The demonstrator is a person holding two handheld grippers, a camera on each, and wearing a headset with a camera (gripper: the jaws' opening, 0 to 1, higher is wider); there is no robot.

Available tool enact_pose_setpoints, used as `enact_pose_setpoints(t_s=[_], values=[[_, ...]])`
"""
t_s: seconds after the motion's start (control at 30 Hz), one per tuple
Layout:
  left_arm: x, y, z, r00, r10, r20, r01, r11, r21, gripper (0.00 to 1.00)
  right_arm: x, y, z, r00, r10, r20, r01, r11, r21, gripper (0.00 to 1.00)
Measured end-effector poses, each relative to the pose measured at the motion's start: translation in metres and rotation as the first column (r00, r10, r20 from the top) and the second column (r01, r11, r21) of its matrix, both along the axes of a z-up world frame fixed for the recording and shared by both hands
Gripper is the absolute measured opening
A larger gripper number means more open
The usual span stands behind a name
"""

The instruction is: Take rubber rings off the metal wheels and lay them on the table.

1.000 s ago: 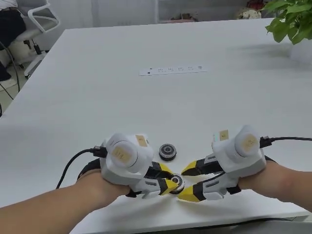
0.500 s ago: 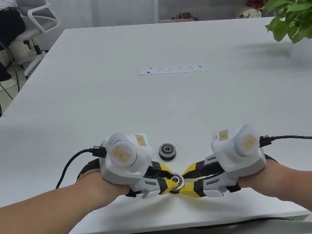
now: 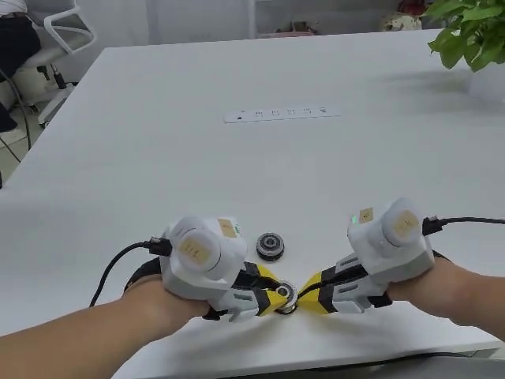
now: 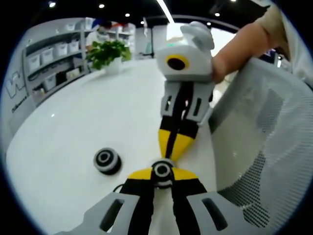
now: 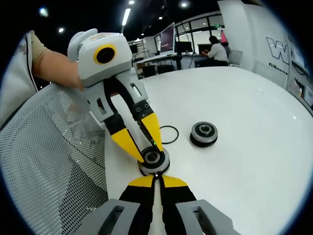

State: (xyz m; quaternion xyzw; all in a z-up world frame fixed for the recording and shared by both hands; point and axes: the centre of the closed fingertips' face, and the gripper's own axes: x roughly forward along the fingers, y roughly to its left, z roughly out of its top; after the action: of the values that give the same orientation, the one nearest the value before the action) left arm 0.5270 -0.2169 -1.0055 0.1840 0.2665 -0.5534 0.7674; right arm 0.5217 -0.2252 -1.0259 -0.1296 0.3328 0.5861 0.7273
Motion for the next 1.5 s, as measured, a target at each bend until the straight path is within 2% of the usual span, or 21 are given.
enact_pose_setpoints(t_s=[0.1, 0.17, 0.3, 0.43, 0.5, 0.67, 1.0, 1.3, 1.5], values=[[0.000, 0.000, 0.000, 1.000, 0.001, 0.001, -0.001, 1.000, 0.002, 0.13, 0.001, -0.001, 0.000, 0.999, -0.035, -0.034, 0.036, 0.999, 0.010, 0.00], [0.000, 0.000, 0.000, 1.000, 0.001, 0.003, -0.001, 1.000, 0.004, 0.13, 0.001, 0.000, 0.002, 0.993, -0.080, -0.092, 0.084, 0.996, 0.040, 0.00], [0.000, 0.000, 0.000, 1.000, 0.001, 0.006, -0.001, 1.000, 0.007, 0.13, 0.004, -0.004, 0.003, 0.980, -0.134, -0.147, 0.144, 0.988, 0.062, 0.00], [0.000, 0.001, 0.000, 1.000, -0.002, 0.010, 0.001, 1.000, 0.013, 0.13, 0.013, -0.005, 0.011, 0.961, -0.198, -0.192, 0.222, 0.969, 0.113, 0.00], [-0.001, 0.000, 0.000, 1.000, -0.002, 0.011, 0.002, 1.000, 0.017, 0.13, 0.012, -0.004, 0.015, 0.955, -0.202, -0.219, 0.235, 0.963, 0.136, 0.00], [-0.001, -0.001, -0.001, 1.000, 0.004, 0.017, -0.005, 0.999, 0.032, 0.13, 0.010, -0.002, 0.017, 0.951, -0.203, -0.235, 0.241, 0.959, 0.146, 0.00], [-0.001, -0.001, -0.001, 1.000, 0.006, 0.030, -0.008, 0.999, 0.052, 0.12, 0.008, 0.001, 0.019, 0.952, -0.193, -0.238, 0.232, 0.961, 0.148, 0.00], [0.000, -0.001, -0.001, 1.000, 0.005, 0.031, -0.006, 0.999, 0.054, 0.12, 0.004, 0.006, 0.020, 0.957, -0.167, -0.236, 0.207, 0.966, 0.155, 0.00], [0.000, -0.001, -0.001, 1.000, 0.002, 0.029, -0.004, 0.999, 0.053, 0.12, 0.004, 0.007, 0.020, 0.955, -0.164, -0.246, 0.208, 0.965, 0.162, 0.00]])
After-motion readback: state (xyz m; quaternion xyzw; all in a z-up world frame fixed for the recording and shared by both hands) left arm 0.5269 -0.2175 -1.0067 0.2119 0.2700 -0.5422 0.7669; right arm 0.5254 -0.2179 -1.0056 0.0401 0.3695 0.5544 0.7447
